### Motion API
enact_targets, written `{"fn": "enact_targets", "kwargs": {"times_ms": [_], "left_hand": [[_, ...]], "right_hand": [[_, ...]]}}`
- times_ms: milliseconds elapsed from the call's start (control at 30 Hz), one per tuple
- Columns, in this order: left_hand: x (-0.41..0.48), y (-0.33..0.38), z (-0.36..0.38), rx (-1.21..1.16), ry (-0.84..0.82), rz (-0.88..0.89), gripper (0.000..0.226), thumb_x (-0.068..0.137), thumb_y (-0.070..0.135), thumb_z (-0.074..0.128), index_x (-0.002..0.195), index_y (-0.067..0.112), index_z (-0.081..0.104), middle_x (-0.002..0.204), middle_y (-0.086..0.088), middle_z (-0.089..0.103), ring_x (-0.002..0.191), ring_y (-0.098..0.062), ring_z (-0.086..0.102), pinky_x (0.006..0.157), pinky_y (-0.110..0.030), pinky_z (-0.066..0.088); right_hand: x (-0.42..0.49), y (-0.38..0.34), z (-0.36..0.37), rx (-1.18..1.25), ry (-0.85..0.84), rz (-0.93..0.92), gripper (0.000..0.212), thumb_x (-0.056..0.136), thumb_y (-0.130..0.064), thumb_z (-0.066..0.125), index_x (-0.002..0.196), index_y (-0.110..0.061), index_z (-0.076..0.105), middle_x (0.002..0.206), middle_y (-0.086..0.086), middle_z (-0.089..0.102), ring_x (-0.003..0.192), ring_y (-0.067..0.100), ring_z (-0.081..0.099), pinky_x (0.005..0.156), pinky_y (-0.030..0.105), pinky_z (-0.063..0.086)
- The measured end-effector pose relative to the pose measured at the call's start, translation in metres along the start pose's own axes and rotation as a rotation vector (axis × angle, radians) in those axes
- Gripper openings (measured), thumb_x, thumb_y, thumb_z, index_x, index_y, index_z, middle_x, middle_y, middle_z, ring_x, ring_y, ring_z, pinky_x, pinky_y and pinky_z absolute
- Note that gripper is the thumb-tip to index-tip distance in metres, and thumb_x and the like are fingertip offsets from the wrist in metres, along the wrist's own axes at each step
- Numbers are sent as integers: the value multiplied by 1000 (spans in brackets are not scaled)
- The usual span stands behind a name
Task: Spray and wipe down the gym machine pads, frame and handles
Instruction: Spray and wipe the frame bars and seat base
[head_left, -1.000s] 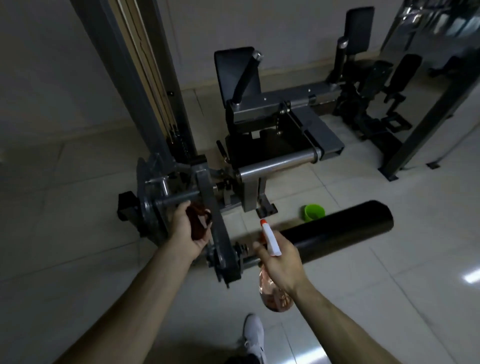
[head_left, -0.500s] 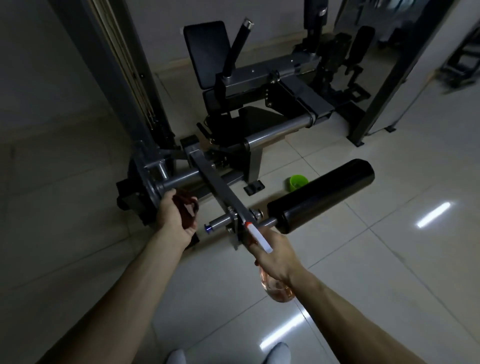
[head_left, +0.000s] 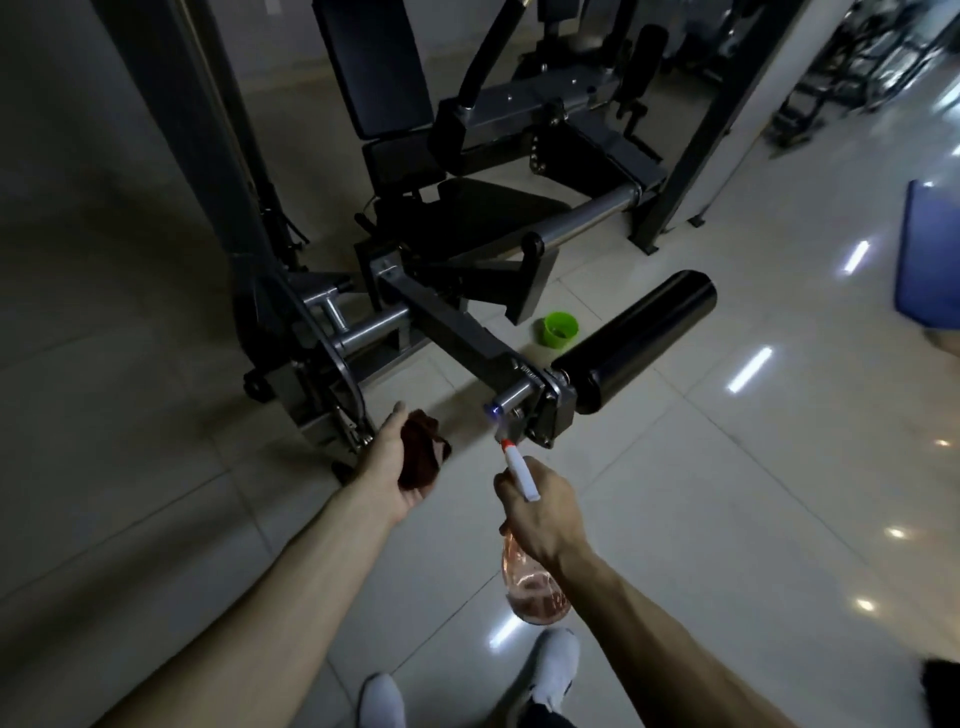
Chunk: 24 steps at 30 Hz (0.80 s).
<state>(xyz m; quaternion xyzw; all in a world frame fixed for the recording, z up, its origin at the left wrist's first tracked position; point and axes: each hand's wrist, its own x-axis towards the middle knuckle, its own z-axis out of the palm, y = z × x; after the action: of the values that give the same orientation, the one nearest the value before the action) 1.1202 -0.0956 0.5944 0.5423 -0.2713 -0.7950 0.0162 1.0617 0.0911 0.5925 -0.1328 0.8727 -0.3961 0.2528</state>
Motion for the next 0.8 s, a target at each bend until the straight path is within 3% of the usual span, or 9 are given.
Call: {"fn": "enact_targets", "kwargs": {"times_ms": [133, 233, 400, 500, 600, 700, 800], "left_hand": [[5, -8, 4, 1, -37, -40, 68, 84, 62, 70, 129, 12, 60, 113, -19, 68, 81, -26, 68, 47, -29, 54], [9, -12, 14, -9, -44, -60, 58, 86, 54, 69, 125, 10, 61, 111, -19, 67, 85, -28, 66, 52, -31, 55], [20, -10, 47, -78, -85, -131, 47, 94, 40, 65, 127, 7, 57, 109, -21, 67, 84, -30, 68, 64, -36, 59], [34, -11, 72, -101, -56, -130, 43, 96, 37, 67, 127, 10, 55, 113, -22, 64, 93, -34, 66, 69, -42, 59], [43, -19, 100, -169, 0, -117, 41, 98, 38, 67, 124, 10, 54, 107, -22, 60, 91, -34, 62, 68, -44, 56], [50, -31, 107, -223, 36, -86, 48, 93, 38, 72, 127, 7, 56, 110, -21, 65, 94, -33, 66, 60, -41, 58], [50, -47, 106, -300, 66, -38, 43, 95, 33, 71, 129, 9, 59, 109, -17, 68, 94, -30, 67, 62, -40, 56]], "right_hand": [[-7, -6, -6, 84, 57, -1, 10, 97, -31, 62, 97, -21, 63, 83, 3, 67, 61, 23, 70, 62, 46, 63], [-4, -4, -19, 105, 87, -37, 12, 98, -30, 63, 110, -29, 62, 94, -2, 70, 67, 20, 72, 68, 42, 64], [31, -2, -48, -67, 131, -152, 25, 90, -49, 57, 112, -55, 45, 106, -14, 64, 89, 17, 68, 82, 47, 60], [58, -6, -63, -156, 141, -248, 28, 95, -37, 63, 120, -40, 52, 105, -16, 59, 91, 14, 61, 84, 46, 58], [90, -2, -77, -233, 83, -303, 50, 94, -30, 69, 140, -22, 52, 124, -6, 61, 107, 13, 53, 92, 36, 48], [105, 3, -84, -224, 21, -366, 61, 89, -42, 66, 145, -21, 50, 132, -1, 63, 113, 18, 58, 95, 36, 49], [115, 15, -80, -236, -35, -381, 58, 96, -37, 69, 147, -22, 49, 140, 0, 61, 117, 18, 58, 96, 34, 48]]}}
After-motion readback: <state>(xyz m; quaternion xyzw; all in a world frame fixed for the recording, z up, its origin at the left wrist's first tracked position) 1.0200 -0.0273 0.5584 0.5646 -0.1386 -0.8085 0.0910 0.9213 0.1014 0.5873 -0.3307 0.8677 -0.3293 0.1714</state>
